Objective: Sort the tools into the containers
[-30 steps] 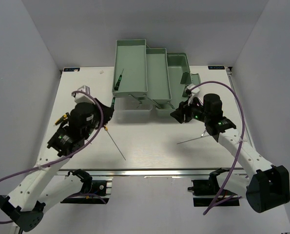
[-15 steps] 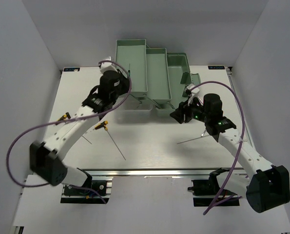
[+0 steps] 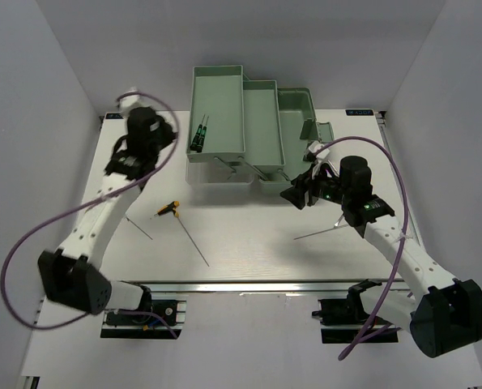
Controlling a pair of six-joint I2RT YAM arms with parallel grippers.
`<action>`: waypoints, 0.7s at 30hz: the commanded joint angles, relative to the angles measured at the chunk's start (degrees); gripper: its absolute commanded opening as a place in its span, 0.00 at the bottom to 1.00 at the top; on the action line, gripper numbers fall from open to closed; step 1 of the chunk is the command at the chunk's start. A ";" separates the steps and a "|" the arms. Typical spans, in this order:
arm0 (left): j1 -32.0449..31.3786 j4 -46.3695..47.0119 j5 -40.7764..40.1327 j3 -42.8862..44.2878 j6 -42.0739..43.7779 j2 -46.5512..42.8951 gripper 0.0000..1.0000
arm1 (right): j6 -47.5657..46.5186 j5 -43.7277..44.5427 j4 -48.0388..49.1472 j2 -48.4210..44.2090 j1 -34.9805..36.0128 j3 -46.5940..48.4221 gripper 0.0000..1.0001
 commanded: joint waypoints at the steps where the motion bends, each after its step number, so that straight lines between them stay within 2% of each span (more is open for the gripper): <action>1: 8.41 -7.11 -0.57 -7.03 -1.60 -7.95 0.22 | -2.71 -2.07 1.99 -0.28 -0.30 1.48 0.60; 3: 12.20 -9.21 1.52 -12.99 -2.66 -10.59 0.18 | -3.50 -2.16 2.16 -0.02 -0.21 1.39 0.45; 4: 15.87 -9.22 2.76 -15.03 -2.66 -11.03 0.18 | -3.76 -2.68 2.16 0.25 -0.30 1.39 0.29; 5: 17.65 -8.79 3.90 -16.97 -2.66 -11.38 0.21 | -4.03 -3.03 1.99 0.42 -0.21 1.47 0.21; 6: 18.80 -8.00 5.56 -20.47 -2.14 -11.39 0.25 | -4.03 -3.30 1.90 0.60 -0.21 1.56 0.15; 7: 22.73 -7.47 5.84 -21.89 -2.05 -11.13 0.41 | -4.12 -3.47 1.64 0.77 -0.21 1.65 0.15; 9: 25.13 -6.41 6.98 -24.18 -1.26 -8.59 0.53 | -4.56 -4.61 1.03 1.48 -0.21 2.09 0.25; 10: 27.66 -5.98 7.60 -24.54 -0.82 -7.36 0.57 | -5.34 -5.40 0.06 2.18 -0.21 2.44 0.39; 13: 31.62 -4.31 8.30 -23.84 2.42 -1.12 0.60 | -6.57 -6.37 -2.57 3.50 -0.30 3.93 0.55; 21: 35.68 -4.21 9.45 -15.76 13.76 15.31 0.64 | -6.93 -5.76 -3.20 4.29 -0.21 4.20 0.58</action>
